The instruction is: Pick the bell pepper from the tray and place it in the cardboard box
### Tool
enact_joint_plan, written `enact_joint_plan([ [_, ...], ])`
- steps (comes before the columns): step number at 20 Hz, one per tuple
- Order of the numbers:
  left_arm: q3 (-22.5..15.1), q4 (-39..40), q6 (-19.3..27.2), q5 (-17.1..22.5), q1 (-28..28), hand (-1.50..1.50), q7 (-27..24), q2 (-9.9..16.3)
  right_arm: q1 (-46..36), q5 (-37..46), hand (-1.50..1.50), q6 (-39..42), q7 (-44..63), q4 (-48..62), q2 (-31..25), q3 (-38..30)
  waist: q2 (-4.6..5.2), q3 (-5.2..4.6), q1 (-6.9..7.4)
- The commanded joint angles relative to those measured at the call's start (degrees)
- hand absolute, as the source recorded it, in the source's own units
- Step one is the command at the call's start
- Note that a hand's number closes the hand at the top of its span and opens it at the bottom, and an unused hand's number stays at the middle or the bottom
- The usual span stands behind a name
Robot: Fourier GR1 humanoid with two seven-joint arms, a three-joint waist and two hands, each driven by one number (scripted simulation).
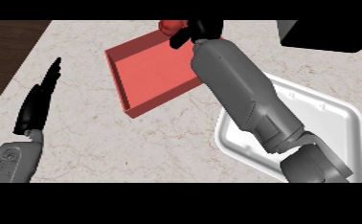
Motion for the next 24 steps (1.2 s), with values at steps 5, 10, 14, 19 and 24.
enact_joint_plan([
  [5, -0.86, 0.28, -0.38, -0.78, -1.53, 0.00, -0.21, -0.24, -1.43, -7.25, -1.50, -3.37, -5.02, 5.46, 0.00, -2.04, 0.54, 0.03, 1.90],
  [10, -0.14, -0.28, -0.47, -0.02, -0.79, 0.00, -0.48, -0.35, -0.75, -8.77, -1.50, -9.79, -13.24, 4.76, 0.00, -2.93, 0.07, 0.10, 0.94],
  [14, 0.24, 0.62, 0.34, -0.58, -0.87, 0.00, -0.36, -0.36, -0.40, -11.37, -1.50, -16.79, -18.31, 3.33, 0.00, -4.92, 0.07, 0.11, 0.39],
  [19, 0.49, -0.70, 2.02, -0.95, 2.98, 0.00, -1.09, -1.45, 3.48, -16.50, -1.50, -20.67, -27.88, 0.61, -0.10, -10.97, -0.69, 0.18, -2.68],
  [24, 2.08, -0.49, 0.61, -0.28, 3.86, 0.00, -0.61, 0.12, 6.00, -23.49, -1.50, -19.75, -34.19, -1.86, 0.00, -12.42, -1.40, 0.12, -3.76],
])
